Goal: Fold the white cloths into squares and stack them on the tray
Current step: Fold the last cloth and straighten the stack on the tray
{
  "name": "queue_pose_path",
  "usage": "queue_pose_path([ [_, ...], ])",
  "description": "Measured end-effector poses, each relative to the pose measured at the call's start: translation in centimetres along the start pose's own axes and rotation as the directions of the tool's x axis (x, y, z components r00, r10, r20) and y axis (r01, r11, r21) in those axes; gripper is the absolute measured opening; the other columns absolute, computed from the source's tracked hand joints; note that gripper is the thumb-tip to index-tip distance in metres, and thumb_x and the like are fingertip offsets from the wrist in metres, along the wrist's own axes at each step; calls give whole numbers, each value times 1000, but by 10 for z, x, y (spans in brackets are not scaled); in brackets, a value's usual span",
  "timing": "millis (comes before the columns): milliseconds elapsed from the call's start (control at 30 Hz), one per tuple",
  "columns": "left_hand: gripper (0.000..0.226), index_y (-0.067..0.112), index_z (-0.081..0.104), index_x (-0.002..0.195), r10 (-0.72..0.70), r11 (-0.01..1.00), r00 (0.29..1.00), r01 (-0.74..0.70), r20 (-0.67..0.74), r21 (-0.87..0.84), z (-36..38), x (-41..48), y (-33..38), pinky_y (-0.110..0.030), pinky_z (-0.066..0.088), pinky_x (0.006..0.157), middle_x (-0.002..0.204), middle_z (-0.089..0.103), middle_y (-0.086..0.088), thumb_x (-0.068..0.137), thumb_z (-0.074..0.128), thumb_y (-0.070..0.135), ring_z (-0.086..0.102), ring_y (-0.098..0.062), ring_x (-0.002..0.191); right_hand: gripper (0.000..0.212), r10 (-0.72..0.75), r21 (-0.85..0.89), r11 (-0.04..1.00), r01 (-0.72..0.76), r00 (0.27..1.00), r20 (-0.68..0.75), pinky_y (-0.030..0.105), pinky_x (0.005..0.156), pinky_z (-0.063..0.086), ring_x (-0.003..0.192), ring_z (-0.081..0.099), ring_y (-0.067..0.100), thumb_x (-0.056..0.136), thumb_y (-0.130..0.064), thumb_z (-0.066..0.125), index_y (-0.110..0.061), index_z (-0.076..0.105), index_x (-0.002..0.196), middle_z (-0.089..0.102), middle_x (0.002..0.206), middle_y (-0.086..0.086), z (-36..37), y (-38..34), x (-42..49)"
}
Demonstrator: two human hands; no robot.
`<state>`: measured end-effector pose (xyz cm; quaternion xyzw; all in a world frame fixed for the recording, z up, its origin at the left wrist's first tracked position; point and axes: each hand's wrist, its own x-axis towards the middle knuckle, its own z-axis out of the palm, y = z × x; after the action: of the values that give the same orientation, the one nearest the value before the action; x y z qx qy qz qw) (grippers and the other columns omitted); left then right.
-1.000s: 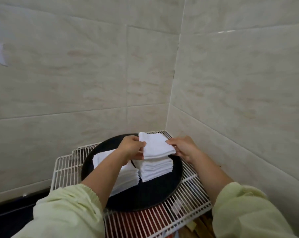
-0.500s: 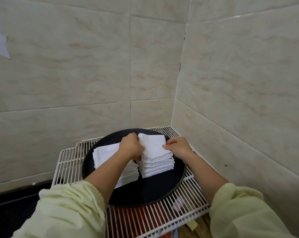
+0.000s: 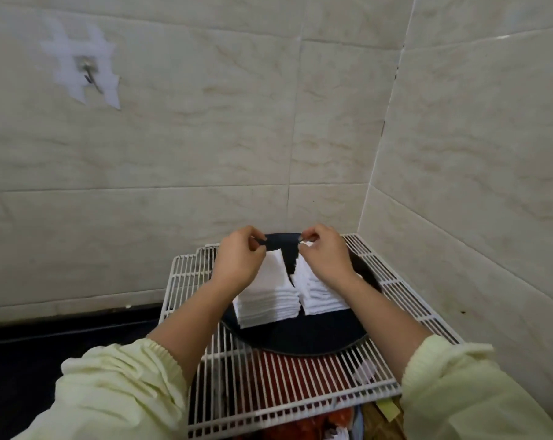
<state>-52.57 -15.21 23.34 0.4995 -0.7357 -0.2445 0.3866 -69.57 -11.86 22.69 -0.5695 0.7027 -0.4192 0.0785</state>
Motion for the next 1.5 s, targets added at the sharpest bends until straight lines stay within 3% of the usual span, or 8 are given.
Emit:
queue_pose_path([
  [200, 11, 16, 67, 95, -55, 996, 984, 65, -170, 56, -84, -33, -55, -24, 39, 60, 77, 65, -3, 88, 61, 10, 60, -17, 69, 11, -171, 56, 985, 164, 973, 156, 32, 82, 48, 89, 58, 21, 86, -15, 64, -12, 65, 97, 62, 101, 6, 57, -82, -28],
  [367, 17, 18, 67, 94, -155, 968, 957, 197, -246, 155, -178, -84, -119, -29, 50, 69, 74, 65, 1, 84, 59, 6, 64, -20, 77, 22, -315, 23, 944, 328, 882, 349, 31, 85, 44, 100, 59, 25, 85, -18, 63, -11, 66, 106, 62, 110, 9, 129, -162, -70],
  [500, 20, 19, 66, 93, -239, 925, 925, 309, -294, 219, -245, -139, -172, -30, 51, 70, 74, 63, 5, 83, 56, 6, 63, -20, 77, 23, -348, 49, 930, 364, 828, 439, 30, 85, 45, 101, 59, 27, 84, -17, 62, -10, 65, 106, 62, 110, 11, 188, -220, -119],
  [667, 22, 23, 65, 95, -333, 837, 880, 441, -337, 323, -334, -228, -249, -30, 49, 70, 80, 61, 8, 82, 54, 9, 60, -18, 83, 17, -415, 94, 892, 441, 721, 555, 33, 82, 48, 98, 58, 24, 85, -21, 62, -16, 61, 101, 60, 106, 6, 272, -295, -206],
  [800, 22, 21, 64, 99, -428, 744, 827, 552, -365, 378, -401, -309, -301, -29, 46, 71, 89, 62, 3, 82, 53, 12, 60, -18, 87, 21, -478, 144, 841, 522, 591, 649, 33, 84, 47, 99, 56, 23, 85, -22, 63, -16, 58, 104, 55, 105, 3, 335, -352, -279],
  [1167, 27, 19, 59, 114, -590, 444, 525, 845, -614, 296, -557, -497, -385, -36, 48, 89, 114, 54, -6, 87, 57, 22, 55, -25, 106, 33, -638, 360, 613, 703, 171, 751, 36, 89, 48, 109, 53, 22, 89, -30, 61, -17, 52, 118, 52, 119, 3, 464, -517, -438],
  [1367, 41, 18, 50, 127, -618, 266, 284, 953, -733, 146, -644, -593, -425, -40, 45, 97, 127, 47, -9, 88, 58, 26, 46, -28, 121, 41, -715, 523, 407, 749, -95, 692, 39, 95, 44, 119, 47, 26, 90, -30, 60, -15, 48, 126, 48, 126, 7, 532, -621, -535],
  [1500, 35, 18, 51, 122, -611, 187, 166, 980, -774, 63, -698, -642, -452, -39, 45, 92, 123, 47, -7, 88, 58, 27, 47, -27, 119, 44, -724, 599, 285, 749, -241, 646, 39, 97, 41, 124, 43, 29, 90, -28, 58, -12, 46, 129, 46, 131, 11, 576, -688, -595],
])
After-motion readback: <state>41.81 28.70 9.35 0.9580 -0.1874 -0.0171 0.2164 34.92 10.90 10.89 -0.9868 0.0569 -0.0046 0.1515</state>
